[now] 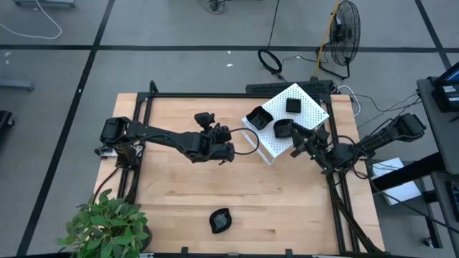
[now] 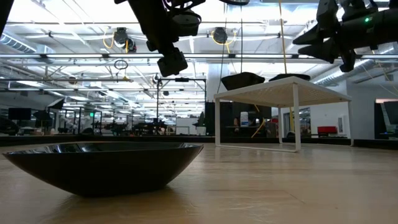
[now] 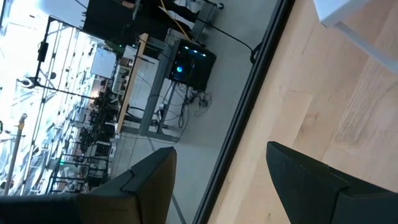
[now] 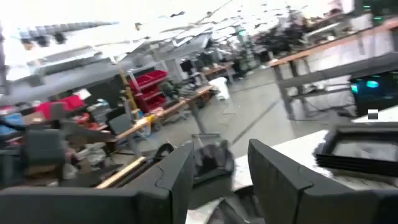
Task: Pick & Place Mini shaped plates
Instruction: Stack the black leaf shaped plate on top of the black leaf shaped plates on the shelf
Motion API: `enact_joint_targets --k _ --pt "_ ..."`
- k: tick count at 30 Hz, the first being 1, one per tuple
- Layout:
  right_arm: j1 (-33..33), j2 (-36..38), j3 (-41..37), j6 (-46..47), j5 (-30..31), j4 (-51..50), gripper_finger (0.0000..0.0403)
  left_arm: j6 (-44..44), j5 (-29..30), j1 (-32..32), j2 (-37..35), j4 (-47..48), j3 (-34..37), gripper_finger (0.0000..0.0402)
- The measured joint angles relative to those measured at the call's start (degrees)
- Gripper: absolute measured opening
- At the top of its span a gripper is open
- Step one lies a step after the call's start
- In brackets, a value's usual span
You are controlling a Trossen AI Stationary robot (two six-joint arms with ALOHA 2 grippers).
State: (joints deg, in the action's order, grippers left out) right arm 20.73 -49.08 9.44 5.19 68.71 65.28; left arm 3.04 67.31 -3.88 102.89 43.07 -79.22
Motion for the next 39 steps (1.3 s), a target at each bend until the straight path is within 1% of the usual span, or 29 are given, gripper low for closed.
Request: enact_joint_targets --k 4,5,6,7,10,12,14,16,17,19,21,24,26,28,32,34,37,39 --pt "0.0 0.0 0.0 -2.0 -3.7 2.2 0.0141 -0.2 -0.2 0.0 0.0 0.0 0.0 0.0253" --pt "0.0 0.0 0.0 -2.8 -4.7 3.0 0.0141 -0.5 -1.4 0.0 0.0 0.0 0.0 0.0253" --pt "0.0 0.0 0.0 -3.6 -5.9 4.0 0.0141 -1.5 -3.8 0.0 0.0 0.0 0.0 0.0253" --pt "0.0 0.0 0.0 -4.6 -7.0 5.1 0.0141 -3.3 -7.6 0.0 0.0 -0.1 0.0 0.0253" --pt "0.0 0.0 0.0 -8.0 -10.4 7.8 0.0141 -9.7 -23.2 0.0 0.0 0.0 0.0 0.0253" --pt "0.0 0.0 0.0 -10.5 -11.9 8.6 0.0141 -11.8 -36.4 0.0 0.0 0.3 0.0 0.0253" --pt "0.0 0.0 0.0 -12.6 -12.2 9.1 0.0141 -13.1 -50.9 0.1 0.0 1.5 0.0 0.0253" --pt "0.0 0.0 0.0 -14.5 -12.6 9.1 0.0141 -13.5 -63.2 0.1 0.0 2.6 0.0 0.0253" --pt "0.0 0.0 0.0 -15.5 -13.3 9.1 0.0141 -13.4 -68.3 0.0 0.0 3.0 0.0 0.0253" --pt "0.0 0.0 0.0 -17.2 -14.5 9.3 0.0141 -12.7 -75.6 -0.5 0.1 4.2 0.0 0.0253" --pt "0.0 0.0 0.0 -18.8 -15.3 9.6 0.0141 -11.9 -79.0 -1.6 0.2 4.8 0.0 0.0253" --pt "0.0 0.0 0.0 -20.9 -16.7 9.9 0.0141 -11.5 -79.6 -4.7 0.2 4.1 0.4 0.0253" --pt "0.0 0.0 0.0 -22.3 -17.1 9.9 0.0141 -8.9 -79.8 -7.2 0.2 1.8 1.5 0.0253" --pt "0.0 0.0 0.0 -23.9 -17.2 10.0 0.0141 -4.4 -80.8 -9.8 0.2 -3.9 3.6 0.0253" --pt "0.0 0.0 0.0 -26.7 -18.0 10.4 0.0141 4.5 -87.9 -14.0 2.1 -18.5 9.1 0.0253" --pt "0.0 0.1 0.0 -28.1 -17.9 10.7 0.0141 7.9 -89.1 -15.4 3.3 -24.2 10.4 0.0253" --pt "0.0 0.3 0.0 -30.5 -18.0 11.4 0.0141 10.1 -89.3 -16.0 4.3 -28.8 11.1 0.0252" --pt "0.0 0.5 0.0 -31.8 -17.9 11.5 0.0141 11.1 -89.4 -16.1 4.9 -29.9 11.5 0.0248"
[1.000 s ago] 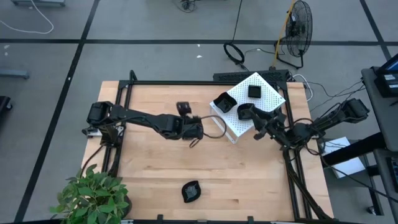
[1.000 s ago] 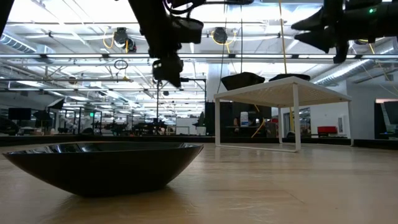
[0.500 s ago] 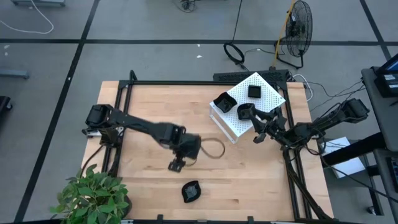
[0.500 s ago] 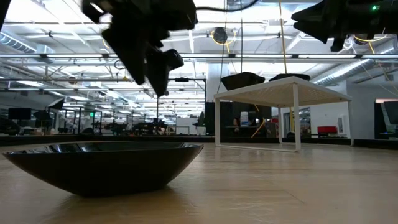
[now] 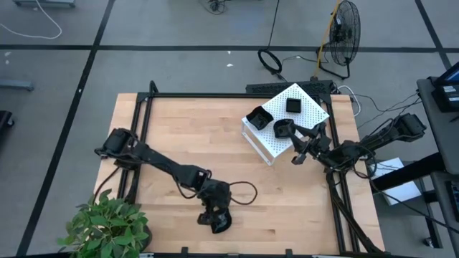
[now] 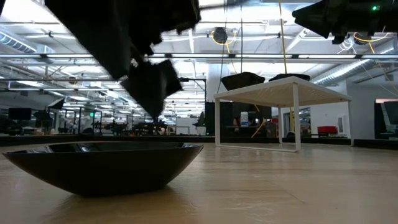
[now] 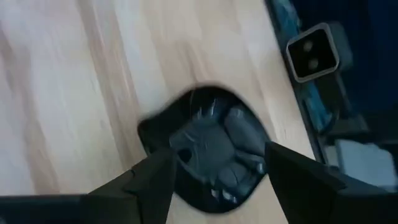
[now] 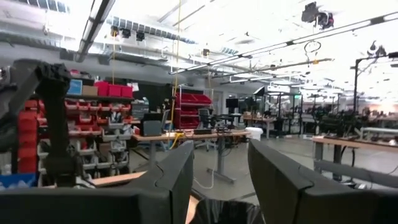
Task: Pick & Place Mini shaped plates
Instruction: Stack the black leaf shaped plate on top of the black leaf shaped plates on the shelf
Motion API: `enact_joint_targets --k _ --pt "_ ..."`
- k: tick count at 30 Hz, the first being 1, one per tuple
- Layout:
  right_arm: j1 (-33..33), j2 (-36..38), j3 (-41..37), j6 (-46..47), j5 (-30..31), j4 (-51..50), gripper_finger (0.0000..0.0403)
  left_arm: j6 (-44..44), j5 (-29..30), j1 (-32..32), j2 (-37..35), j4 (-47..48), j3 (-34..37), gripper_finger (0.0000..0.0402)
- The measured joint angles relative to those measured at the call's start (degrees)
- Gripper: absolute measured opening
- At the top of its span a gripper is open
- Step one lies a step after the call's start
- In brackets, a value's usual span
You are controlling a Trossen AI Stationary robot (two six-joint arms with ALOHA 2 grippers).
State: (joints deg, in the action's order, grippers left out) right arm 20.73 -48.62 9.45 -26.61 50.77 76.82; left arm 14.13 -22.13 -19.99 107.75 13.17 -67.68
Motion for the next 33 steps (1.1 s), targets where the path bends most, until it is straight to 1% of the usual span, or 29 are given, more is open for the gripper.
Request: enact_joint_targets --k 3,5,8,11,15,18,22,26,29,33 --pt "0.0 0.3 0.0 -1.8 0.0 0.1 0.0141 2.7 -1.8 -0.1 0.7 -2.4 0.5 0.0229" --pt "-0.1 0.4 0.0 -2.8 0.1 0.5 0.0141 5.3 -3.3 -0.4 0.7 -2.3 0.5 0.0212" --pt "-0.1 0.5 0.0 -4.0 0.1 1.0 0.0141 7.5 -3.8 -0.8 0.7 -2.3 0.6 0.0190" --pt "-0.1 0.5 0.0 -4.6 0.1 1.0 0.0141 7.1 -3.6 -1.1 0.7 -2.2 0.6 0.0171" --pt "-0.1 0.5 0.0 -4.7 0.1 1.0 0.0141 3.1 -3.0 -1.2 1.3 -0.2 0.6 0.0146" --pt "-0.1 0.5 0.0 -4.7 0.1 1.0 0.0141 -1.4 -1.9 -1.3 1.7 3.5 0.7 0.0122" --pt "-0.1 0.5 0.0 -4.6 0.1 1.0 0.0141 -8.2 0.4 -1.6 2.2 5.5 0.6 0.0081" --pt "-0.1 0.5 0.0 -4.2 0.2 1.0 0.0141 -8.9 2.3 -1.8 2.2 5.4 0.6 0.0043" --pt "-0.1 0.5 0.0 -4.0 0.2 1.0 0.0141 -8.3 4.2 -1.8 2.2 7.8 0.6 0.0021" --pt "-0.1 0.5 0.0 -2.7 0.3 1.0 0.0141 -7.6 9.9 -1.3 2.2 13.4 0.6 0.0004"
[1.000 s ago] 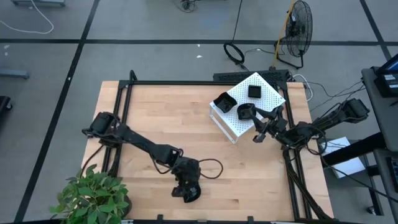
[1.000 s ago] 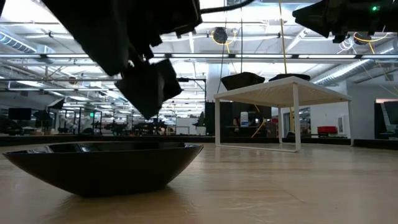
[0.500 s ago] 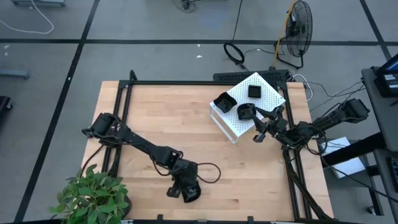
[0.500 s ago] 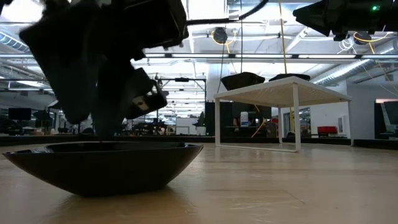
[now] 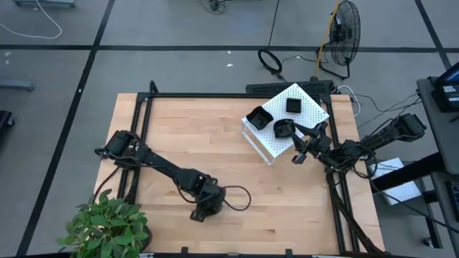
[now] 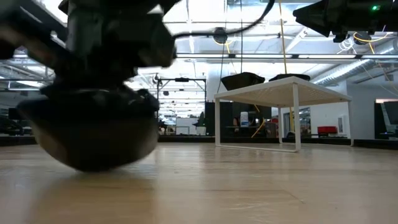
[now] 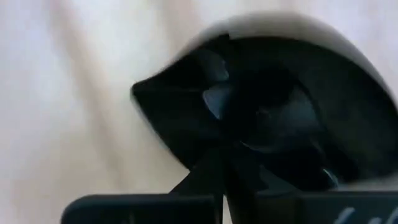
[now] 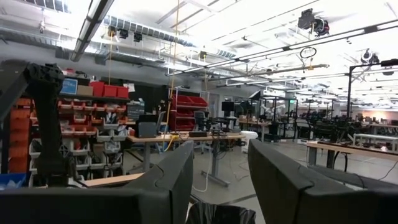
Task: Pick & Place Mini shaped plates
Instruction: Stack the black leaf shaped plate on top of the black leaf shaped plates on the shelf
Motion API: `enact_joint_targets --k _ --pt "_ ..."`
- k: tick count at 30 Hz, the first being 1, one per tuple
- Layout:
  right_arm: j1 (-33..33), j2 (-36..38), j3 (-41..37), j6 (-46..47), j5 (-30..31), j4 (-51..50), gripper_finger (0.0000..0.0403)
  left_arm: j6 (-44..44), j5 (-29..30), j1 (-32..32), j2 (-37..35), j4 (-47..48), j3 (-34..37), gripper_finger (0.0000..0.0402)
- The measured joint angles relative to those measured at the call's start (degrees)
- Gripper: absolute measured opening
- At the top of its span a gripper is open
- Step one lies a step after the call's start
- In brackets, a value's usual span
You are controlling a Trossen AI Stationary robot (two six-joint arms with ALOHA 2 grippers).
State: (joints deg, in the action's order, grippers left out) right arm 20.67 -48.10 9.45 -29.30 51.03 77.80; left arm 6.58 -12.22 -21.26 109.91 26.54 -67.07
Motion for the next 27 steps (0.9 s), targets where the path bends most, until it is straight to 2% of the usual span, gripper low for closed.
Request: enact_joint_targets --k 8,15,19,24,27 --pt "0.0 0.0 0.0 1.4 0.0 -0.1 0.0141 -0.1 11.3 2.2 -0.7 8.1 -0.6 0.0024" --pt "0.0 0.0 0.0 3.0 0.0 -0.5 0.0141 0.2 25.1 3.3 -4.3 15.5 -2.9 0.0004" --pt "0.0 0.0 0.0 2.9 0.0 -0.5 0.0141 4.5 25.5 3.3 -7.1 16.5 -3.3 0.0020" --pt "0.0 0.0 0.0 2.9 0.0 -0.4 0.0141 24.4 24.2 4.4 -9.3 17.5 -3.5 0.0063" --pt "0.0 0.0 0.0 3.1 0.0 -0.4 0.0141 27.7 21.6 5.0 -8.8 17.3 -3.4 0.0100"
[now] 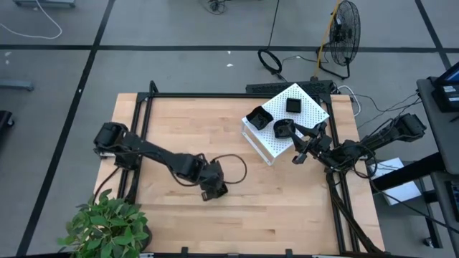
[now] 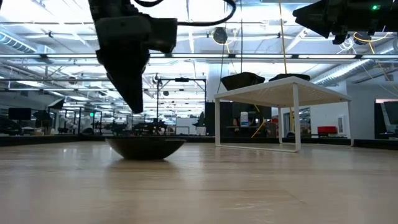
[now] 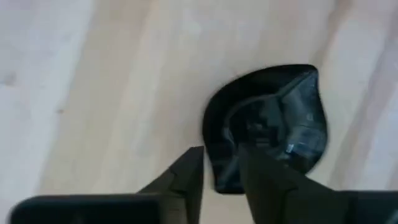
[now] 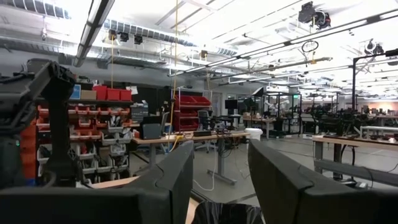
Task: Pick & Place Mini shaped plates
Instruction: Stack the black leaf shaped plate on top of the black leaf shaped plates on the shelf
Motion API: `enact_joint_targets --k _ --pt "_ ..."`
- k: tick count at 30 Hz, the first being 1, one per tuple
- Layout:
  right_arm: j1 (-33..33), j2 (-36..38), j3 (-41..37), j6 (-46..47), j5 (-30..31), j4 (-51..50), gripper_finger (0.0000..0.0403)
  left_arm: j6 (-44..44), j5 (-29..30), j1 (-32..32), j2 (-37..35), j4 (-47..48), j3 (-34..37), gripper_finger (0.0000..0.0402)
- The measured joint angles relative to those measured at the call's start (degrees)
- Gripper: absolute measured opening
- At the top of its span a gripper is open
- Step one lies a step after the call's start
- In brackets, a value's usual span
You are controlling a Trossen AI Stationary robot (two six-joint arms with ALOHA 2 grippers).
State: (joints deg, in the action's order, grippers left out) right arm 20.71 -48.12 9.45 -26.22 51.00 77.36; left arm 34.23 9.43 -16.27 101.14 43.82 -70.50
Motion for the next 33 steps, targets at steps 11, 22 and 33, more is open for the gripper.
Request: enact_joint_targets --k 11,22,33 --pt "0.0 0.0 0.0 2.9 0.0 -2.5 0.0141 -27.9 7.5 -0.5 6.0 -2.9 0.1 0.0181" --pt "0.0 0.0 0.0 4.7 -0.1 -3.7 0.0141 -43.0 -5.6 4.5 8.1 -13.6 0.0 0.0182" --pt "0.0 -0.1 0.0 7.2 -0.1 -5.8 0.0141 -43.2 -8.3 7.4 10.3 -12.5 -0.1 0.0161"
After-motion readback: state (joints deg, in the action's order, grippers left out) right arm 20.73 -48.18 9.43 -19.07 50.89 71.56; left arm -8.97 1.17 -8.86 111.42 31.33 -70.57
